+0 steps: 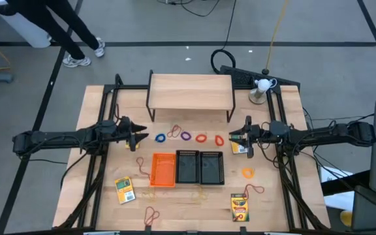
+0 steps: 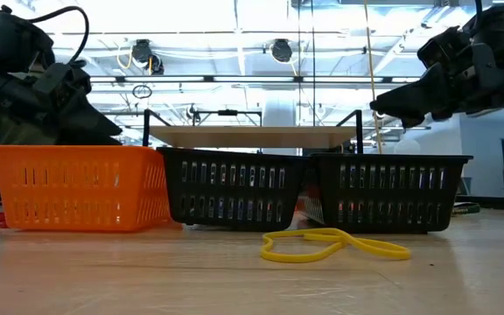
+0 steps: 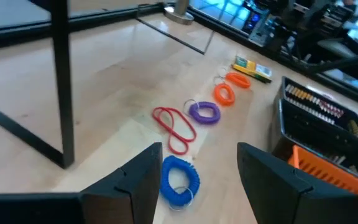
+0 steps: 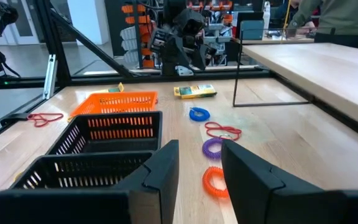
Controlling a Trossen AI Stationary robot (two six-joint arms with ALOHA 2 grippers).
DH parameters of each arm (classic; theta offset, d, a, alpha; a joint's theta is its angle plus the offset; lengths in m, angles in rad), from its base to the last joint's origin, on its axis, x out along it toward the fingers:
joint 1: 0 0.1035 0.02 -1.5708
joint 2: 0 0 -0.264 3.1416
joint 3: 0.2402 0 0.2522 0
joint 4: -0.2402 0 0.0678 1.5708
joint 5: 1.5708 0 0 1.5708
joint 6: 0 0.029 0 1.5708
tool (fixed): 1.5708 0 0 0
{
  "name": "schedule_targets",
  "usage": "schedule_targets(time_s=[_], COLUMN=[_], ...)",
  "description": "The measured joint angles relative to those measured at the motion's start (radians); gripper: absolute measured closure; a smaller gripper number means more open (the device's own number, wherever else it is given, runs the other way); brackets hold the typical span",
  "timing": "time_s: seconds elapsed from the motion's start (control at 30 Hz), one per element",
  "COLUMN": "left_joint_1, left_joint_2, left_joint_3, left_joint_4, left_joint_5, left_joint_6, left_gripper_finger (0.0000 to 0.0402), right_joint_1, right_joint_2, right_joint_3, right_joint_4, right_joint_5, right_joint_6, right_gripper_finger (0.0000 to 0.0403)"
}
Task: Pick & Place Office Desk Supplies
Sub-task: Put the crayon box into the left black bin
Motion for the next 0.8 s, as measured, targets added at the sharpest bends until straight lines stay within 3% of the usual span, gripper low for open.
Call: schedule_targets(time_s=[0.07,0.27,0.4,0.5,0.7,0.8], left_joint_1=[0.0,0.0,0.0,0.0,0.0,-0.001], left_joint_2=[0.0,0.0,0.0,0.0,0.0,0.0], left_joint_3=[0.0,0.0,0.0,0.0,0.0,0.0], left_joint_4=[0.015,0.088,0.105,0.115,0.08,0.077], left_joint_5=[-0.01,-0.076,-0.179,-0.213,-0.109,-0.033], left_joint_6=[-0.046,-0.065,-0.066,-0.111,-0.109,-0.033], left_gripper_finger=[0.0195,0.0195,0.0195,0.0195,0.0195,0.0195], right_joint_1=[0.0,0.0,0.0,0.0,0.001,0.001], right_joint_2=[0.0,0.0,0.0,0.0,0.0,-0.001], right_joint_3=[0.0,0.0,0.0,0.0,0.0,0.0], right_joint_4=[0.031,0.196,0.253,0.22,0.066,-0.015], right_joint_5=[-0.004,0.001,-0.012,-0.087,-0.226,-0.246], right_joint_6=[0.023,0.328,0.415,0.405,0.367,0.374], right_gripper_finger=[0.0293,0.0293,0.0293,0.0293,0.0293,0.0293])
